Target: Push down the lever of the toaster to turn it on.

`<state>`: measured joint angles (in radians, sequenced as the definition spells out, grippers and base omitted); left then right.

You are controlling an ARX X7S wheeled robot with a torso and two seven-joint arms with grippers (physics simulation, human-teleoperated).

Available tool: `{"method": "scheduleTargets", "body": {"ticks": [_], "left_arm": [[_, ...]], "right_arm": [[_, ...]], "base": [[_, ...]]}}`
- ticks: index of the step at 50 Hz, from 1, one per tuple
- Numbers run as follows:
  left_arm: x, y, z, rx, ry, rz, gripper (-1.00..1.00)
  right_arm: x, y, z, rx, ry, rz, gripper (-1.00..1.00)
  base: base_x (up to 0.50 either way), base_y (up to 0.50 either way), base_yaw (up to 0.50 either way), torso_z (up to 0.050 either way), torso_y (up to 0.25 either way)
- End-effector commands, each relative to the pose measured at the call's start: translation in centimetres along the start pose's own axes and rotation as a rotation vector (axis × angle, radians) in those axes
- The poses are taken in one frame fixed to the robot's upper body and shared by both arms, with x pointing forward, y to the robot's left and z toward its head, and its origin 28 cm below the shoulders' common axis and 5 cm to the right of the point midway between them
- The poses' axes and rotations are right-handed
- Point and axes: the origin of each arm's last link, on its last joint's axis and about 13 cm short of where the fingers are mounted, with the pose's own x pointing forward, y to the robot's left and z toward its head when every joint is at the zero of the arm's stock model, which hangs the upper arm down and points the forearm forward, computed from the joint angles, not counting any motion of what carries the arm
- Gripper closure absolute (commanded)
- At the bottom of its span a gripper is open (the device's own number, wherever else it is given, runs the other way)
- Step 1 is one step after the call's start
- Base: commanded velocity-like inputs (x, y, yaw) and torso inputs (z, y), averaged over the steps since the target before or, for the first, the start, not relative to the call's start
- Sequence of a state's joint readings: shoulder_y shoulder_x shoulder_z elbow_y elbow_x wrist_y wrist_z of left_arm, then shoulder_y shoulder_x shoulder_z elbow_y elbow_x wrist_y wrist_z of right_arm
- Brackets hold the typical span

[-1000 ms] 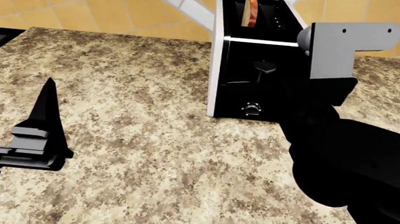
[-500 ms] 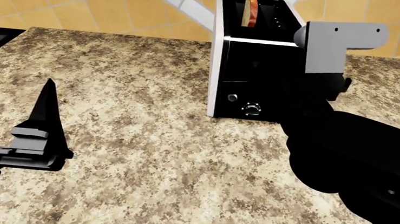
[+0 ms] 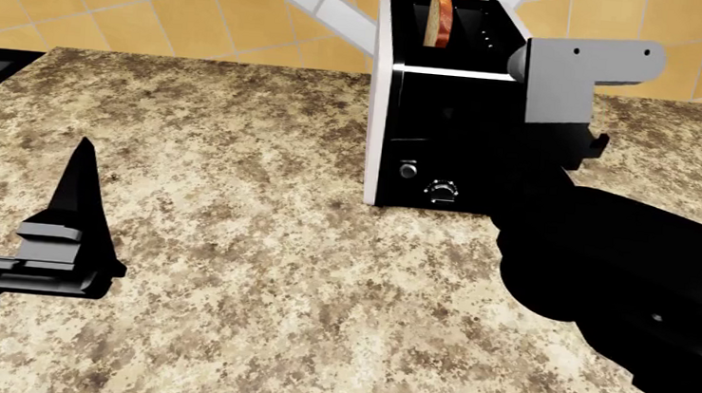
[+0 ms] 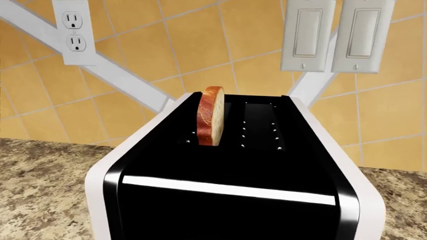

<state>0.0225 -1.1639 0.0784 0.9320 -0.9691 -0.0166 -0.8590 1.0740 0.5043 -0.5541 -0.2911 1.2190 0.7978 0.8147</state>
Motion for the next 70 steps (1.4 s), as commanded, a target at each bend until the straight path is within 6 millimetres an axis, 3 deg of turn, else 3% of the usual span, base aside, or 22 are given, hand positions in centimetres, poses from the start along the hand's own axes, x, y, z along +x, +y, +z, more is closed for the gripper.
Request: {"method": "scheduleTargets", "body": {"ticks": [1, 33, 54, 70], "left_arm": [[0.0, 0.0, -0.1, 0.000, 0.001, 0.002, -1.00], [0.0, 0.1, -0.3, -0.002, 0.007, 0.006, -1.00], [0.0, 0.1, -0.3, 0.000, 0.009, 0.007, -1.00], [0.0, 0.0, -0.3, -0.001, 0.009, 0.008, -1.00]], "right_arm": [[0.7, 0.1, -0.2, -0.013, 0.008, 0.013, 1.00], [1.9, -0.2, -1.9, -0.011, 0.072, 0.029, 1.00], [2.0, -0.4, -4.8, 0.003, 0.150, 0.040, 1.00], [1.8, 0.0, -5.7, -0.001, 0.225, 0.084, 1.00]], "base": [[0.00, 0.00, 0.00, 0.000, 0.000], [0.00, 0.00, 0.00, 0.000, 0.000], [0.01, 0.00, 0.01, 0.000, 0.000], [0.01, 0.00, 0.00, -0.001, 0.000]]}}
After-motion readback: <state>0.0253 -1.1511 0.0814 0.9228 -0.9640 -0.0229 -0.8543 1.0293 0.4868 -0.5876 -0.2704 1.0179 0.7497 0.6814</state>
